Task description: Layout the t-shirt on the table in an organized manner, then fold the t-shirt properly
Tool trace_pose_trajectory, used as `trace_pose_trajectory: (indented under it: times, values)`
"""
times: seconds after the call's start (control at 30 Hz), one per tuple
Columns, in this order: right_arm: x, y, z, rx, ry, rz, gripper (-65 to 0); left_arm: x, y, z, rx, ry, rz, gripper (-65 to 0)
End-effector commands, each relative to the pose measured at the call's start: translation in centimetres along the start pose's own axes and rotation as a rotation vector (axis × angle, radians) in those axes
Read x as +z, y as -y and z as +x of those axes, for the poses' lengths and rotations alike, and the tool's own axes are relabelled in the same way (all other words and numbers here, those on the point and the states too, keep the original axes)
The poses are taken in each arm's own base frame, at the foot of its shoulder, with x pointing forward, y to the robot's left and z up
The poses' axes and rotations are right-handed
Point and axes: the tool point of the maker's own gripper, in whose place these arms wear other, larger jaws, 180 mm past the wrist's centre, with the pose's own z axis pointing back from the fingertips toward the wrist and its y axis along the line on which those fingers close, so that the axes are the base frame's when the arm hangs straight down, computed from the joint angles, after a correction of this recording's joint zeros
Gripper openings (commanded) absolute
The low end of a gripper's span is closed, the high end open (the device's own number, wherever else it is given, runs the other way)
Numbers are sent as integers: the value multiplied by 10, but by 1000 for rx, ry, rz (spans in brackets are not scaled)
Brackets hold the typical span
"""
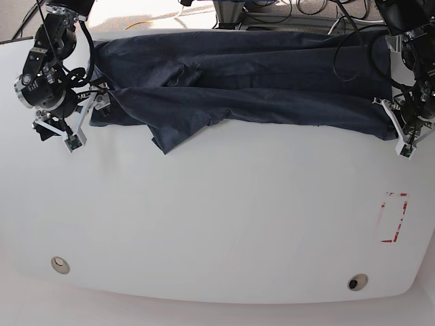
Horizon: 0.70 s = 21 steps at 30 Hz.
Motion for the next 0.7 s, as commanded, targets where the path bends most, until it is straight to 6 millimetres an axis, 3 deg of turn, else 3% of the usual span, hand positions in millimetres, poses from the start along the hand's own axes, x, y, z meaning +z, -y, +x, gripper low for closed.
trace_pose_trajectory:
  times: [0.0, 0.23, 0.67]
  values:
    - [5, 7, 9, 13, 31, -23, -29, 15, -8, 12, -46, 40, 43, -650]
    - [6, 7, 9, 13, 32, -23, -29, 26, 2, 3, -91, 29, 46, -650]
    - [5, 8, 11, 13, 36, -24, -29, 34, 11, -50, -87, -89, 27, -650]
